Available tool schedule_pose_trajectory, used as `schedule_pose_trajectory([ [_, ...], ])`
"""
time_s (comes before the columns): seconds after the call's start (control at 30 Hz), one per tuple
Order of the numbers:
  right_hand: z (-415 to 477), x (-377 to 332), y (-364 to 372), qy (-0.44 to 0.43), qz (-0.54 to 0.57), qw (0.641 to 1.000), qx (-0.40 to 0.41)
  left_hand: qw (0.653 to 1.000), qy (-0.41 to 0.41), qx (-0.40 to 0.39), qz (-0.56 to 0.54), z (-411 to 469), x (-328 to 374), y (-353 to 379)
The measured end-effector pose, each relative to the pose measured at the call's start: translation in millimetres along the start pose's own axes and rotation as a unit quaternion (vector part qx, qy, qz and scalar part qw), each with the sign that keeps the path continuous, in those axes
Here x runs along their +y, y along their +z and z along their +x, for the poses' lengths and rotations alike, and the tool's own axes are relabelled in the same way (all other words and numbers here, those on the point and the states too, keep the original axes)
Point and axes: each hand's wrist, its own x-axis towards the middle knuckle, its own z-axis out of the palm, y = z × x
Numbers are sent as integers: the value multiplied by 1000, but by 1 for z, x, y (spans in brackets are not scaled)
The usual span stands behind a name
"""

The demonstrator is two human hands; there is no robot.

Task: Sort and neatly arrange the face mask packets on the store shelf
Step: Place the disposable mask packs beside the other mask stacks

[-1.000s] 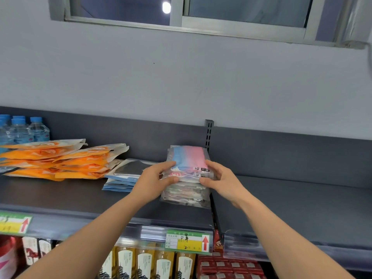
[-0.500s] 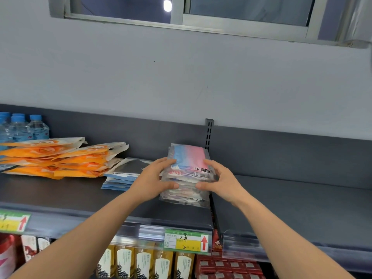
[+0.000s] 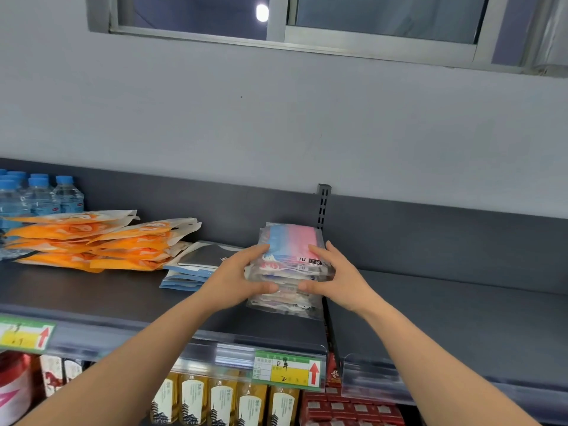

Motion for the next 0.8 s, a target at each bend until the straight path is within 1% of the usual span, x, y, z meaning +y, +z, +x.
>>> schedule_pose_trajectory([
  [0.13, 3, -1, -1, -2, 52, 998, 23, 998, 8, 57, 0, 2, 6, 2],
  [0.2, 4, -1, -2, -3, 59, 998, 25, 997, 8, 79, -5, 2, 8, 4],
  [0.4, 2, -2, -3, 9, 74, 997, 23, 994, -15, 104, -29, 2, 11, 7],
  [0.6, 1, -2, -4, 9, 46, 999, 19, 994, -6, 110, -25, 0, 14, 6],
  [0.7, 1, -8, -5, 3, 34, 998, 45, 993, -13, 119, -15, -1, 18, 3],
  [0.8, 2, -21, -7, -38, -4, 996, 83, 991, -23, 134, 2, 0, 21, -3],
])
